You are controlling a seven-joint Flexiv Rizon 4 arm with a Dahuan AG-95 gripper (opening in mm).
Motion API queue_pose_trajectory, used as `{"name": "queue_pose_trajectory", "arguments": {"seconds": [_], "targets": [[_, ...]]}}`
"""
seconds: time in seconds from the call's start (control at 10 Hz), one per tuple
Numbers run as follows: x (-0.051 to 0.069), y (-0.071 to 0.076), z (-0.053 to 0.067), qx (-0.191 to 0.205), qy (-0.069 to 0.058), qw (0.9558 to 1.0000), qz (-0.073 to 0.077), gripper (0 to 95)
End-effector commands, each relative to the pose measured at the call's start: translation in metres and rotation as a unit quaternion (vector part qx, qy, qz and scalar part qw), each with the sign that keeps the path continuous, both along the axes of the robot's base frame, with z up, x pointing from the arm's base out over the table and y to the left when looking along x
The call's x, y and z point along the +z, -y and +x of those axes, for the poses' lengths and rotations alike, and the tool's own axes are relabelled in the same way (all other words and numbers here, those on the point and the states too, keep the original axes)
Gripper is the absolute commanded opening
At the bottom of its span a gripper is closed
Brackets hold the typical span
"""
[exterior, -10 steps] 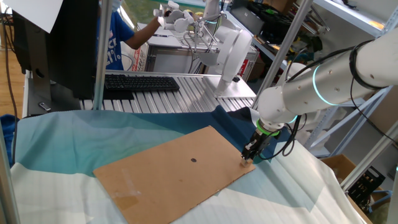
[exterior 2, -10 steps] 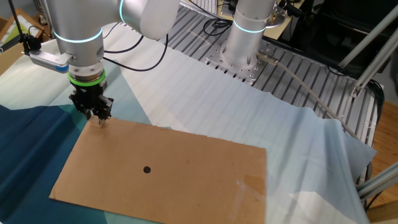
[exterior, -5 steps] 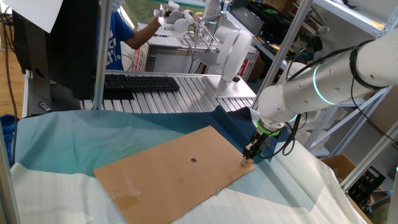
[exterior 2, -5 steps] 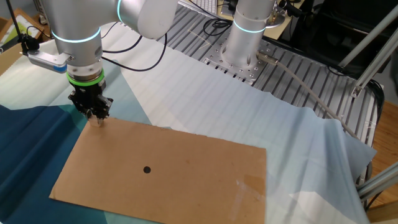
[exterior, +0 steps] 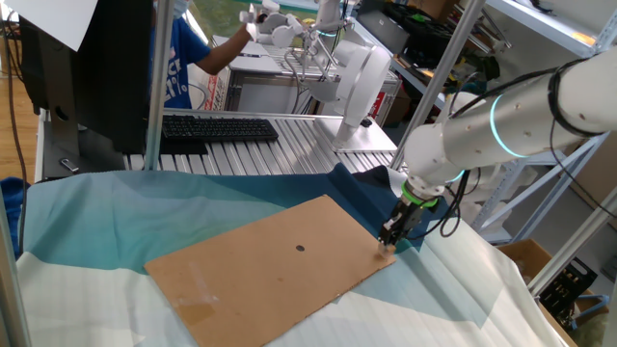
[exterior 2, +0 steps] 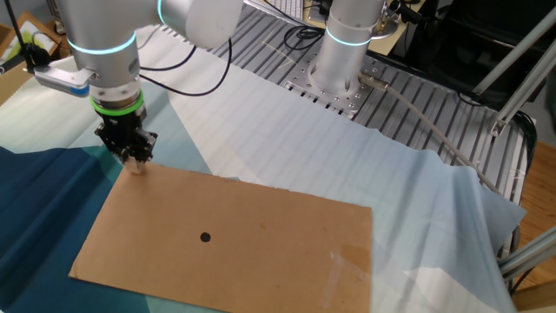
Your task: Grab the block and place it at the designated location
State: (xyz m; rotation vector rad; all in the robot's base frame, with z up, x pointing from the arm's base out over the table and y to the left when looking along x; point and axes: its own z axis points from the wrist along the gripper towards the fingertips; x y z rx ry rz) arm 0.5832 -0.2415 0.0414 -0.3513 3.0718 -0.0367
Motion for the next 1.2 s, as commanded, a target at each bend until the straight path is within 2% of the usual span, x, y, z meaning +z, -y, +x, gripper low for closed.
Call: {"name": "queue_pose_trajectory", "arguments": {"seconds": [0.1,0.4,0.8,1.0,1.1,1.2], "targets": [[0.0089,0.0014,-0.0079,-0.009,0.000,1.0000,-0.002,0.0],[0.0178,0.0034,-0.0155,-0.020,-0.006,0.9998,-0.004,0.0],[0.0178,0.0034,-0.0155,-0.055,-0.002,0.9985,0.004,0.0],[0.0178,0.0034,-0.0155,-0.071,0.007,0.9974,0.007,0.0],[0.0178,0.0034,-0.0155,-0.074,0.016,0.9970,0.014,0.0],[0.0178,0.0034,-0.0155,-0.081,0.026,0.9958,0.036,0.0]]}}
